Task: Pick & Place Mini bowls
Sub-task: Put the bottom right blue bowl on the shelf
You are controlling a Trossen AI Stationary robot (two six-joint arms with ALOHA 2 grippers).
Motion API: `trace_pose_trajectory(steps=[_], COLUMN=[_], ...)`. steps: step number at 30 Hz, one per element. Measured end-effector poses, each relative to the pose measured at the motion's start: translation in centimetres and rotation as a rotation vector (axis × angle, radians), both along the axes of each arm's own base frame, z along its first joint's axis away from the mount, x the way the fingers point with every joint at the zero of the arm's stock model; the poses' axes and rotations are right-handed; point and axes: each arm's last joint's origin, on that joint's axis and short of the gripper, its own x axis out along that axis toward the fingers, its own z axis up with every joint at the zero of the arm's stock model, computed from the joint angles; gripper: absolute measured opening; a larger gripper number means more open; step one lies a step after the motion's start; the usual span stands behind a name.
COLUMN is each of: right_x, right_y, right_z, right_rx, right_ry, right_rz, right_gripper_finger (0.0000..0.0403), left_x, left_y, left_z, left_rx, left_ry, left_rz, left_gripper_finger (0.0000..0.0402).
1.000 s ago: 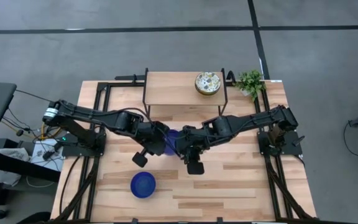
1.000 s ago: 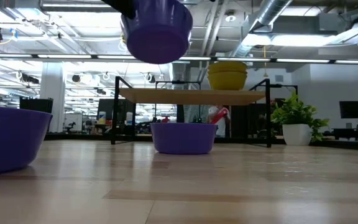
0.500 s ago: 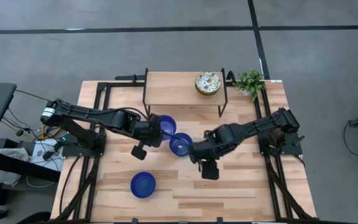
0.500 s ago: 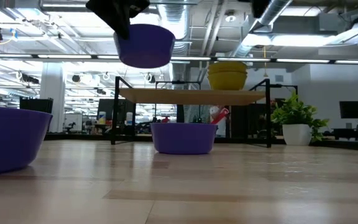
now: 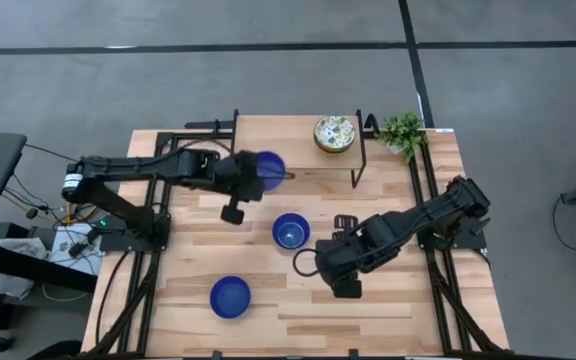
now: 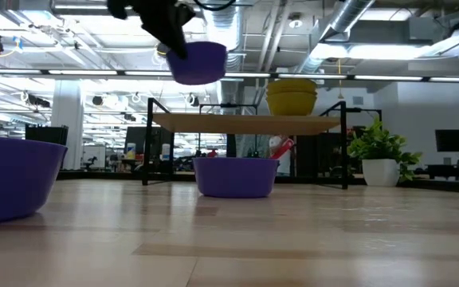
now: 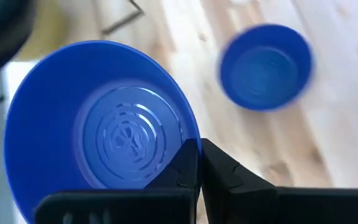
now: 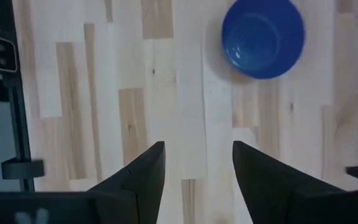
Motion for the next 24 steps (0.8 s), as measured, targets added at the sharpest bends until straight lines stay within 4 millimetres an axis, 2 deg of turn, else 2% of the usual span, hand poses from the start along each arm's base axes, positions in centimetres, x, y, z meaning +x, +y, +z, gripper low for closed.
trace_pose_trajectory(steps=[6, 10, 15, 19, 24], right_x=[-1.3, -3.0, -5.1, -7.0, -9.3], right_y=[-1.0, -1.9, -2.9, -3.8, -4.9], right_z=[2.0, 2.9, 2.1, 0.6, -1.0], right_rx=[-0.023, -0.008, 0.052, 0.098, 0.149], right_ry=[-0.083, -0.164, -0.259, -0.311, -0.377], right_rz=[-0.015, -0.024, -0.051, -0.084, -0.116], right_gripper_finger=[0.0175, 0.0175, 0.0175, 0.0175, 0.0175], left_x=[0.7, 1.3, 2.8, 3.9, 4.8], left_y=[2.6, 4.3, 6.1, 7.3, 8.6], left_z=[0.8, 0.1, -1.2, -2.5, -3.2], left_rx=[0.043, 0.040, 0.052, 0.046, 0.045], left_ry=[-0.113, -0.087, -0.056, -0.021, 0.007], left_rz=[0.060, 0.084, 0.124, 0.151, 0.183], left_gripper_finger=[0.0002, 0.0002, 0.0002, 0.0002, 0.0002])
